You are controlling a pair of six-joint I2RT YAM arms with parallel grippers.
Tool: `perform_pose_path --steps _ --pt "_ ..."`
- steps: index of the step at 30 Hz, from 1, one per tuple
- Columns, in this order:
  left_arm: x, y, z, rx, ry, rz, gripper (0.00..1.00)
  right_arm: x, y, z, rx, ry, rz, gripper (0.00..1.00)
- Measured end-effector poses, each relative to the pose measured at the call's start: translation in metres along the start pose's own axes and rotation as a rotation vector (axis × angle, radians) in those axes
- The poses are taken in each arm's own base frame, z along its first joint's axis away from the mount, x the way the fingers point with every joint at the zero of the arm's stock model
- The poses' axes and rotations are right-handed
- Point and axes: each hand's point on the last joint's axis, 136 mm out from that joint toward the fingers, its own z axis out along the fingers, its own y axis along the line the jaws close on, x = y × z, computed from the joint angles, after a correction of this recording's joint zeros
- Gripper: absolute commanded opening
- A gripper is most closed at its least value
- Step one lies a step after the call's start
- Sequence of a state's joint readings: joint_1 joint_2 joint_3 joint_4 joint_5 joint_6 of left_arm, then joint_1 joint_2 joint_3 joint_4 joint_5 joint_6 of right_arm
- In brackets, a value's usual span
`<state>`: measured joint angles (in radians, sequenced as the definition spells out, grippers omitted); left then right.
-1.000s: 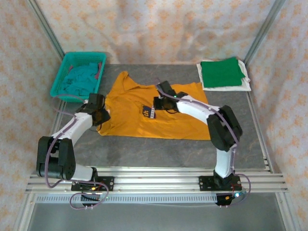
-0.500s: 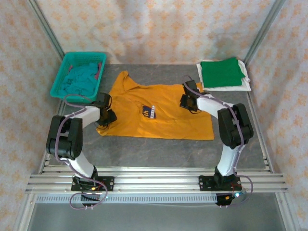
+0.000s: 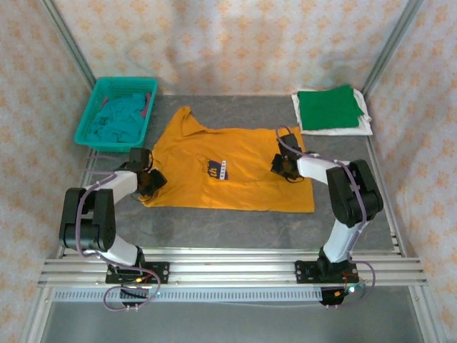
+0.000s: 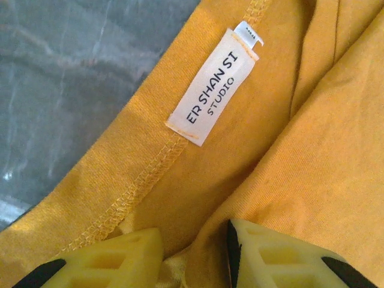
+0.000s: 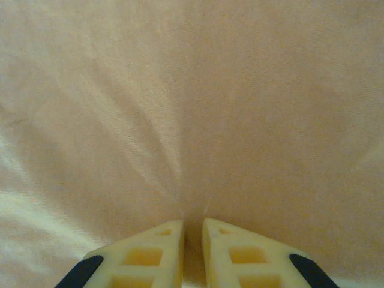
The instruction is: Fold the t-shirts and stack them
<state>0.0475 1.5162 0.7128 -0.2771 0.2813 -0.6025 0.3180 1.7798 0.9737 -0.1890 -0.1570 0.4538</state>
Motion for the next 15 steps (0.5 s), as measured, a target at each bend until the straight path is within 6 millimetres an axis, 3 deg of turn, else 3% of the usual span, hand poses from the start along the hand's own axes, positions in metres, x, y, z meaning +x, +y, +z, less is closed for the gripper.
perform_pose_path --steps 6,9,11,15 --pt "0.013 0.010 -0.008 -0.037 0.038 -0.003 0.37 0.005 -0.001 -0.005 -0.003 0.006 0.024 0.20" --pt "0.008 0.003 -0.019 -0.071 0.043 0.020 0.39 0.003 0.000 -0.009 0.010 0.026 0.020 0.23" --pt "-0.010 -0.021 -0.036 -0.070 0.001 0.075 0.41 -0.001 0.004 -0.014 0.018 0.036 0.011 0.26" --pt "-0.072 -0.111 -0.089 0.028 -0.199 0.230 0.44 -0.032 0.026 -0.031 -0.017 -0.022 -0.001 0.29"
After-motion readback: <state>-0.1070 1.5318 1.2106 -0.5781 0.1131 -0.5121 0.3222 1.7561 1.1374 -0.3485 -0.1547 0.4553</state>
